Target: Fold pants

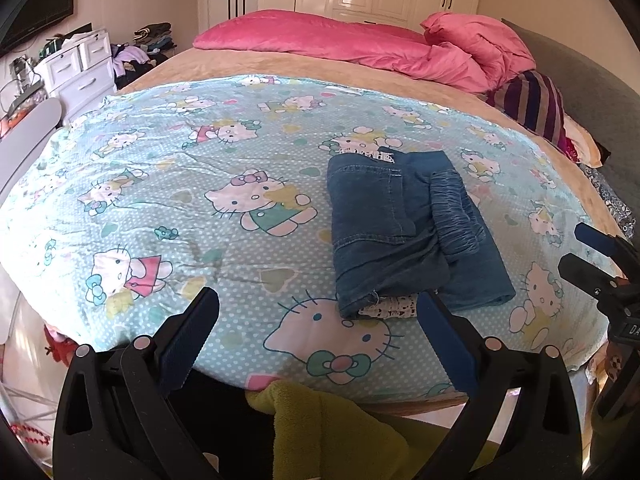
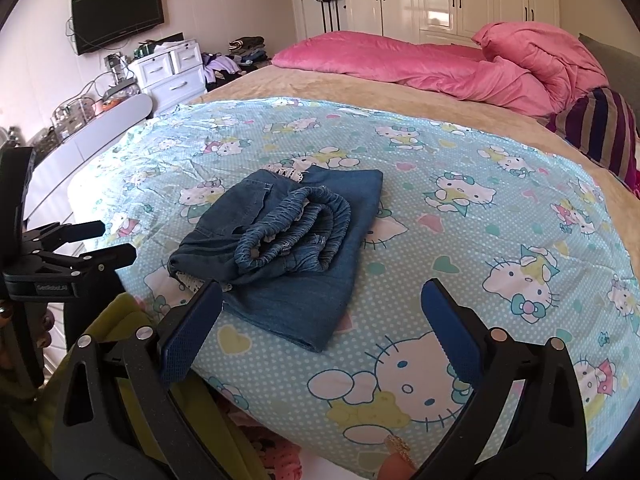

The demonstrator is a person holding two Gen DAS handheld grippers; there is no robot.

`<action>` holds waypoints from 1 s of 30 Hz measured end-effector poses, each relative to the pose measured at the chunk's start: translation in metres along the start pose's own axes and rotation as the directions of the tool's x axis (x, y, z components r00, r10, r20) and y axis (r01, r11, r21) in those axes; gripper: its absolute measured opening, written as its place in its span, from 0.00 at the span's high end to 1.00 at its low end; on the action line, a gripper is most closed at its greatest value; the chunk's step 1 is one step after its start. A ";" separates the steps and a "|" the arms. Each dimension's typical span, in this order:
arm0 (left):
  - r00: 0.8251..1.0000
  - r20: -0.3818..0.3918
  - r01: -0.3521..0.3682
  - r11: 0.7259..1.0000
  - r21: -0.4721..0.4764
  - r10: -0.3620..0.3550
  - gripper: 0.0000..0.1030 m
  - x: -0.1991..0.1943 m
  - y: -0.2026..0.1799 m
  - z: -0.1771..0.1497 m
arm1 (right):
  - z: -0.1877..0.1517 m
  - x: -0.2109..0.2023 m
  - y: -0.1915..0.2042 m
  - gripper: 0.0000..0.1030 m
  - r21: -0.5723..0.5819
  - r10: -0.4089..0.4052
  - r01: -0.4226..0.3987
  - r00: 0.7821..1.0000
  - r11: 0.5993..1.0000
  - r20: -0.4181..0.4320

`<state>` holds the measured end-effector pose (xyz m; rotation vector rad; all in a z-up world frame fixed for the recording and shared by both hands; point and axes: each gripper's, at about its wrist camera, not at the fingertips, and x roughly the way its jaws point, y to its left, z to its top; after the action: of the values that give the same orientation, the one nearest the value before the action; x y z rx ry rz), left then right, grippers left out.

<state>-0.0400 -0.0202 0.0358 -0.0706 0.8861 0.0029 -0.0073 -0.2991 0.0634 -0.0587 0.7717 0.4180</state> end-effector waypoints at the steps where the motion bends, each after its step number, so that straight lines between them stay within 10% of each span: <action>1: 1.000 -0.002 0.000 1.000 0.000 0.000 0.04 0.000 0.000 0.000 | 0.000 0.000 0.000 0.09 -0.001 0.000 0.000 1.000 1.000 -0.001; 30: 1.000 -0.018 -0.021 1.000 0.023 0.021 0.04 0.001 -0.005 -0.002 | -0.002 0.001 -0.003 0.09 0.007 -0.020 0.020 1.000 1.000 -0.007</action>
<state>-0.0405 -0.0258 0.0338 -0.0396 0.9051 0.0117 -0.0065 -0.3024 0.0613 -0.0612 0.7784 0.3960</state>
